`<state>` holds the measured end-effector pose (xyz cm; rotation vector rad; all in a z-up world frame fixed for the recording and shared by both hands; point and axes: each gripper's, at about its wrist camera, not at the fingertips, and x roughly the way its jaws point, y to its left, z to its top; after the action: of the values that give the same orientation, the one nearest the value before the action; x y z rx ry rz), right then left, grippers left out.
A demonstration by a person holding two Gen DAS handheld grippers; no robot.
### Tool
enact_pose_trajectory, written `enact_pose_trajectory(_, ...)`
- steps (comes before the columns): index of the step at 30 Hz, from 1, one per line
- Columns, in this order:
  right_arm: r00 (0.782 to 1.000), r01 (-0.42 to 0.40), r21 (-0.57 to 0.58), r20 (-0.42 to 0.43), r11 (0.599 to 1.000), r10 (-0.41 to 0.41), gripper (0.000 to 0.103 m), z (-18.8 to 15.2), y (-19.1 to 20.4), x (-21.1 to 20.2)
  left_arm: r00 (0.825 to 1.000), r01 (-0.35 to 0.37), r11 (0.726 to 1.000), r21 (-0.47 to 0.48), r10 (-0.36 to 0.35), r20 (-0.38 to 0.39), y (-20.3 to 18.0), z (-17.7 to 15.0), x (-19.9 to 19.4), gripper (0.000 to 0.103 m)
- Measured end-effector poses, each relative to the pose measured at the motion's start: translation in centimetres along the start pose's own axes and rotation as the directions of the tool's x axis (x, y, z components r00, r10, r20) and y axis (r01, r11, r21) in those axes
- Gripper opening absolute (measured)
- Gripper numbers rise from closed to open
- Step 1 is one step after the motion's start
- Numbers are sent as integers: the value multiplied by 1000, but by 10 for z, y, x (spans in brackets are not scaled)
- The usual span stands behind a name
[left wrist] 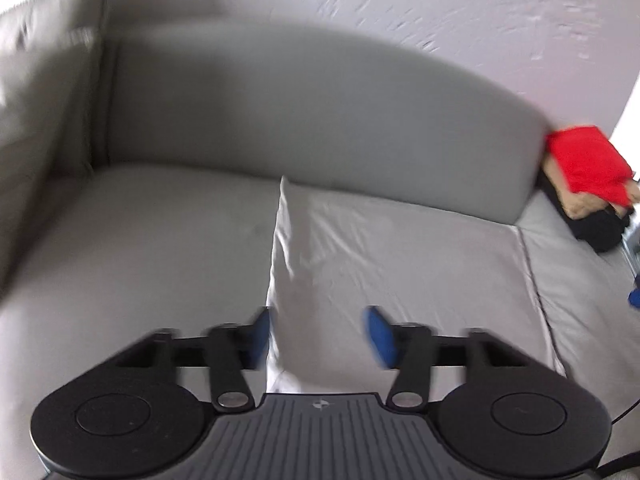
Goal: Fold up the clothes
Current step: 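Pinch the shirt hem with both grippers, then lift the hem with both grippers and fold it over toward the collar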
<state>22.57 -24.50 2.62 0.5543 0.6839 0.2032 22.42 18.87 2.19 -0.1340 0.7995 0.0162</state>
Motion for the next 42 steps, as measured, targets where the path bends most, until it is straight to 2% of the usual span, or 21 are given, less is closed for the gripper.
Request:
enact_pose_trajectory(2, 999, 47, 40, -2, 998, -47, 32, 8, -27, 37, 1000, -7, 1000, -29, 6, -28, 9, 7, 39, 35)
enact_pose_trajectory(4, 995, 95, 73, 2, 993, -96, 32, 16, -54, 72, 998, -15, 998, -59, 11, -56, 18, 13, 78, 35)
enact_pose_trajectory(8, 985, 173, 86, 0, 981, -174, 32, 32, -100, 135, 993, -32, 993, -116, 19, -112, 35, 27, 155, 41)
enact_pose_trajectory(12, 977, 214, 115, -16, 970, -214, 40, 51, -135, 186, 993, -1, 988, -157, -18, -117, 49, 38, 190, 42)
enact_pose_trajectory(14, 983, 182, 160, -26, 970, -180, 39, 56, -148, 200, 992, 20, 984, -176, -41, -116, 57, 44, 205, 42)
enact_pose_trajectory(16, 988, 153, 192, -32, 969, -149, 39, 60, -157, 210, 992, 64, 983, -171, -82, -99, 61, 52, 208, 45)
enact_pose_trajectory(19, 992, 128, 207, -46, 970, -121, 39, 66, -161, 218, 990, 91, 981, -170, -108, -92, 67, 65, 214, 46)
enact_pose_trajectory(23, 988, 135, 199, -100, 971, -117, 39, 74, -162, 230, 984, 122, 980, -158, -140, -110, 69, 80, 225, 41)
enact_pose_trajectory(24, 986, 136, 196, -117, 971, -115, 38, 78, -161, 233, 982, 129, 979, -155, -148, -115, 69, 84, 228, 36)
enact_pose_trajectory(26, 980, 151, 157, -150, 976, -128, 33, 84, -158, 238, 972, 164, 975, -152, -186, -142, 70, 91, 235, 30)
enact_pose_trajectory(27, 977, 158, 137, -166, 978, -134, 31, 87, -157, 241, 965, 184, 972, -146, -206, -161, 69, 94, 238, 30)
enact_pose_trajectory(30, 970, 173, 84, -186, 981, -155, 30, 94, -153, 250, 960, 194, 977, -83, -207, -188, 62, 101, 245, 30)
enact_pose_trajectory(34, 958, 197, -17, -209, 980, -196, 29, 100, -142, 268, 966, 172, 985, -16, -171, -196, 54, 109, 252, 29)
enact_pose_trajectory(37, 944, 212, -108, -234, 971, -232, 23, 104, -132, 280, 968, 157, 986, 51, -143, -207, 49, 117, 254, 1)
enact_pose_trajectory(38, 936, 217, -149, -249, 965, -249, 11, 104, -128, 284, 968, 153, 985, 77, -134, -212, 47, 120, 254, 1)
enact_pose_trajectory(39, 928, 213, -200, -264, 956, -262, 5, 104, -121, 285, 975, 124, 985, 120, -99, -201, 42, 119, 250, 1)
enact_pose_trajectory(42, 925, 244, -304, -214, 921, -315, 4, 97, -98, 271, 989, 26, 969, 245, 10, -145, 26, 113, 228, 1)
